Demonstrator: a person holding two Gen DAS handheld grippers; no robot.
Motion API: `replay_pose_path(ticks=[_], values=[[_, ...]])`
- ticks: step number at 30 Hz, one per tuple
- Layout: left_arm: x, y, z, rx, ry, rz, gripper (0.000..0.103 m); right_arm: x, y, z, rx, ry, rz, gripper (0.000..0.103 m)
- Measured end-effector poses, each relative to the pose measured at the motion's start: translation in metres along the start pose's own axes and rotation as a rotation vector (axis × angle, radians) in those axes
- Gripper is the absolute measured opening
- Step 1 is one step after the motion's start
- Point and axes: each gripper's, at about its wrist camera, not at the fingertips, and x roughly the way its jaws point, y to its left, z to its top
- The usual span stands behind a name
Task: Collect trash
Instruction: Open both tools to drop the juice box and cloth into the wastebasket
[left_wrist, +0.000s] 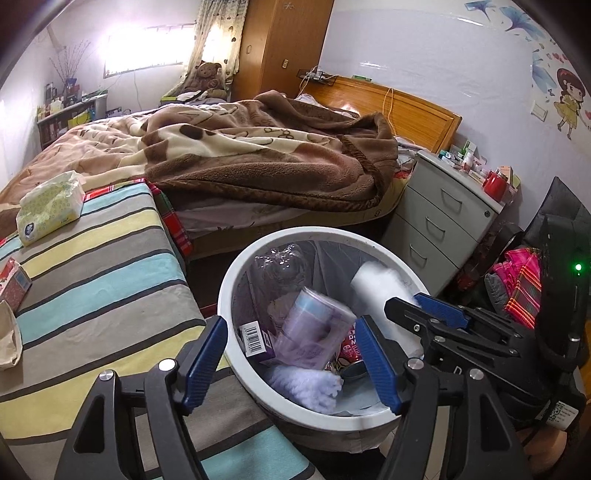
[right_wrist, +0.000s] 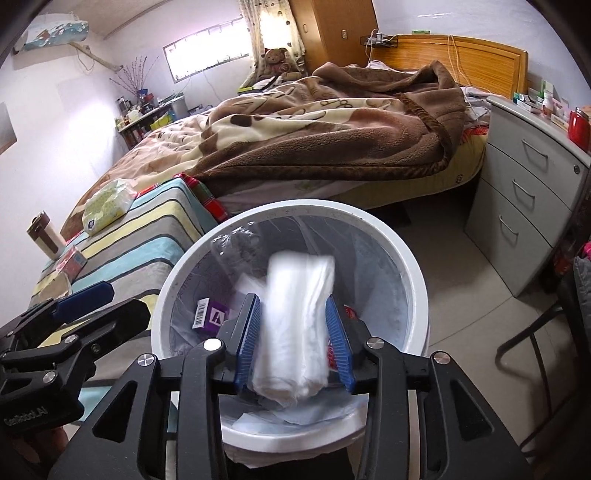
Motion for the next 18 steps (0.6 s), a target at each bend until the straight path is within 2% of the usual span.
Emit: replay_pose_path(ticks=[3,13,18], values=[[-0.004,0.003,-0.001,-0.011,-0.008,-0.004,0.076,-0.002,0.002,0.0,-0.003,-0.01,0.002,0.058],[-0.028,0.019,-0.004,-0.037,-0.048,0.018,0.077,-0.005,0.011,0.001,-0.005,-0.026,0.024,0.059],[-0.042,0.033,-0.008,-0.048,-0.069,0.049,0.077,-0.008,0.02,0.001,-0.005,-0.048,0.064,0.059]])
